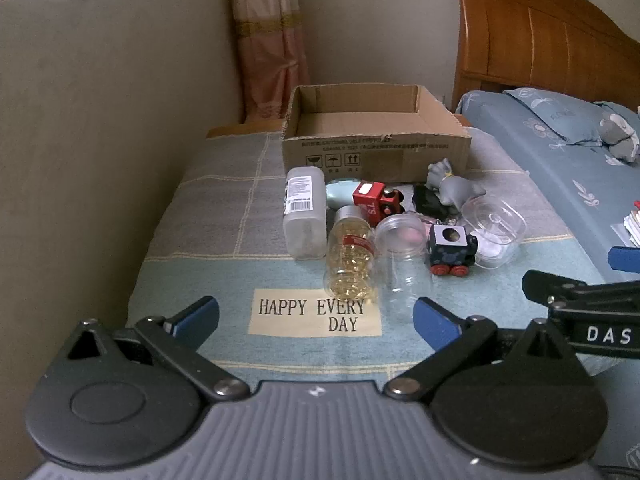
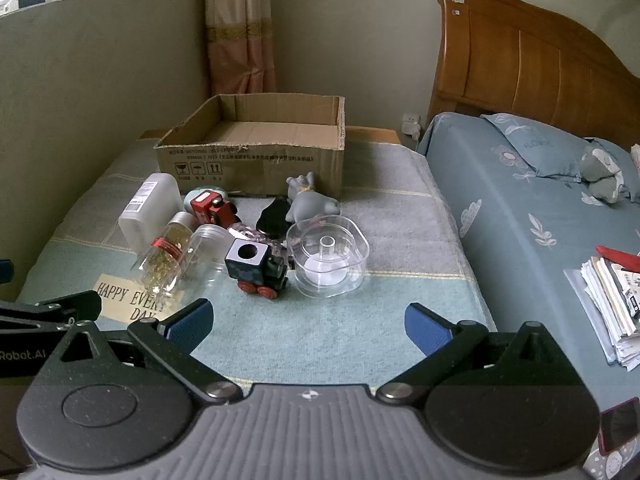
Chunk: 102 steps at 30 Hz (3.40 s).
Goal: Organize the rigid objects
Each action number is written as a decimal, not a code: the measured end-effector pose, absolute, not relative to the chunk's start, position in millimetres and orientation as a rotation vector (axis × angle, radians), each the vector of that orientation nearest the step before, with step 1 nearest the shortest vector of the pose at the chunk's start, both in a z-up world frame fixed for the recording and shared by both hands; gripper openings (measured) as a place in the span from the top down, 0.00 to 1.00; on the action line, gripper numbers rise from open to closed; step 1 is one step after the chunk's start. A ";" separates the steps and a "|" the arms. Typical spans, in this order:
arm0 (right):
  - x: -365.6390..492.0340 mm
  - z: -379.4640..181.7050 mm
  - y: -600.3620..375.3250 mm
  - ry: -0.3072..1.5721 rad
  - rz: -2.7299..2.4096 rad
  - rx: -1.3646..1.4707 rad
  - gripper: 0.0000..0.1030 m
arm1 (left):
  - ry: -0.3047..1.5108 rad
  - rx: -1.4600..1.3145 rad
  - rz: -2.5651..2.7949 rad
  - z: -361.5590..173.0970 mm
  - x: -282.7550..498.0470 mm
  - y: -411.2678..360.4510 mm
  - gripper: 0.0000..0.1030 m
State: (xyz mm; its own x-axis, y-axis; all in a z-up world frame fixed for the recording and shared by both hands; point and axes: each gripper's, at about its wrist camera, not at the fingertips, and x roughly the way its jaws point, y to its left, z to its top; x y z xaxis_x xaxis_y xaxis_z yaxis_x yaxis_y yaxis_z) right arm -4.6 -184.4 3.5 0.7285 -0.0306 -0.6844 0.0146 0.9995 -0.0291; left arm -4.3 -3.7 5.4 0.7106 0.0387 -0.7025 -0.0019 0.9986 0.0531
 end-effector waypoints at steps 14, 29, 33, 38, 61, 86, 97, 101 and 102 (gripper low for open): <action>-4.7 3.6 -182.9 0.746 -0.024 -0.025 0.00 | 0.772 0.050 0.027 5.8 -5.8 -2.4 0.01; -5.4 5.3 -181.5 0.742 -0.025 -0.027 0.00 | 0.768 0.051 0.025 8.0 -6.4 -4.0 0.01; -6.0 5.4 -182.0 0.740 -0.024 -0.029 0.00 | 0.767 0.051 0.025 7.9 -6.7 -4.1 0.01; -5.6 5.9 -180.8 0.739 -0.024 -0.031 0.00 | 0.767 0.051 0.023 7.9 -6.7 -4.1 0.01; -7.5 8.8 -182.8 0.726 -0.025 -0.046 0.00 | 0.751 0.064 -0.007 11.7 -6.1 -6.3 0.01; 12.9 -17.6 -193.9 0.712 0.075 -0.066 0.00 | 0.788 0.079 -0.066 -33.6 46.3 12.7 0.01; 31.1 -32.8 -197.8 0.746 0.088 -0.057 0.00 | 0.826 0.049 -0.104 -56.0 79.4 16.8 0.01; 36.0 -35.3 -198.5 0.753 0.093 -0.051 0.00 | 0.827 0.060 -0.103 -60.6 82.3 19.9 0.01; 37.2 -35.9 -198.2 0.755 0.093 -0.054 0.00 | 0.829 0.054 -0.100 -61.1 83.2 22.8 0.01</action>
